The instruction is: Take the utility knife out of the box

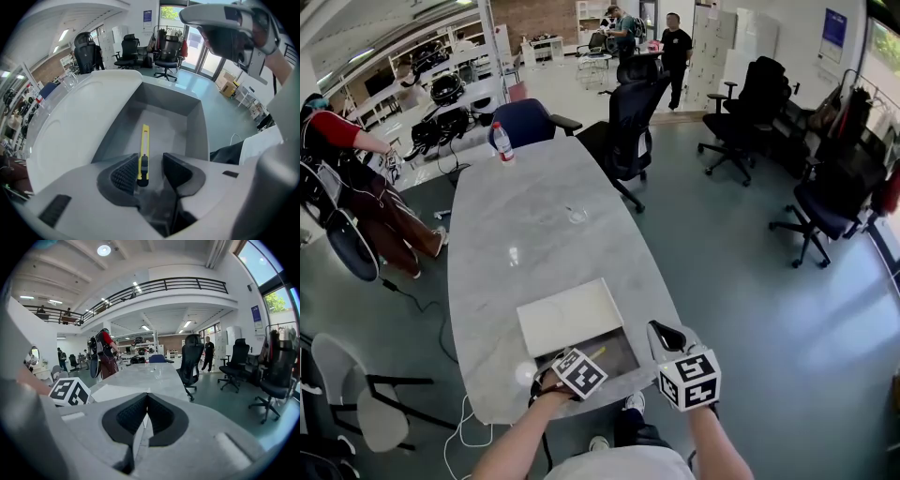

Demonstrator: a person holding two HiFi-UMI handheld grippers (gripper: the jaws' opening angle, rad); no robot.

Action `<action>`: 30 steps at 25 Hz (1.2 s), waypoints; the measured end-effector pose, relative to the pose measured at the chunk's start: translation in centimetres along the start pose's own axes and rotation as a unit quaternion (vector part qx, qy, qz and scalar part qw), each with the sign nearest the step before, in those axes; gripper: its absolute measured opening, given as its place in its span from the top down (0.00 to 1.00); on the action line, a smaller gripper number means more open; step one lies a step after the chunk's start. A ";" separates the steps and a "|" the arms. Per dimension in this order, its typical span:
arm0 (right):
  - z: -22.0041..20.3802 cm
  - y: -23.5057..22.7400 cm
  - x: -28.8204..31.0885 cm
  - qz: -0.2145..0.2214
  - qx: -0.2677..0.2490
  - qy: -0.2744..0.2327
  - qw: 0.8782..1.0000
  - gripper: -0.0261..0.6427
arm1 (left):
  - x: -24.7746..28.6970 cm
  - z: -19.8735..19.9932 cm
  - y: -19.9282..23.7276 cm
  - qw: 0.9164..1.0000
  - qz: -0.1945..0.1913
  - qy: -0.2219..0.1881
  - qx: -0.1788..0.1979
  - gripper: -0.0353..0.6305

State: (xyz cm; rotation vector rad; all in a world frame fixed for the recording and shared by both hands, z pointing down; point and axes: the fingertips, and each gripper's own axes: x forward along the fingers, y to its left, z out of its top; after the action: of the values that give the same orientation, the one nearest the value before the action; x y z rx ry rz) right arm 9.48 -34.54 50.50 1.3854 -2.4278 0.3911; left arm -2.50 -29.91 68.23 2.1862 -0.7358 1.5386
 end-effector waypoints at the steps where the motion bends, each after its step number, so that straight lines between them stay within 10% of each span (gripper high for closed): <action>1: 0.0 0.0 -0.1 -0.001 0.000 0.000 1.000 0.95 | 0.0 0.0 -0.1 1.000 -0.002 0.001 0.002 0.70; 30: 0.0 1.6 -2.8 -0.012 -0.008 -0.012 1.000 0.95 | -2.9 0.7 -1.1 0.998 0.023 -0.060 0.012 0.85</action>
State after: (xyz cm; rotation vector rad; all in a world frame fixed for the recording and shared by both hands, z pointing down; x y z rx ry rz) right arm 9.43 -31.54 49.25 1.4184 -2.4268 0.3504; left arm -2.08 -28.88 65.29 2.3119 -0.8127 1.4541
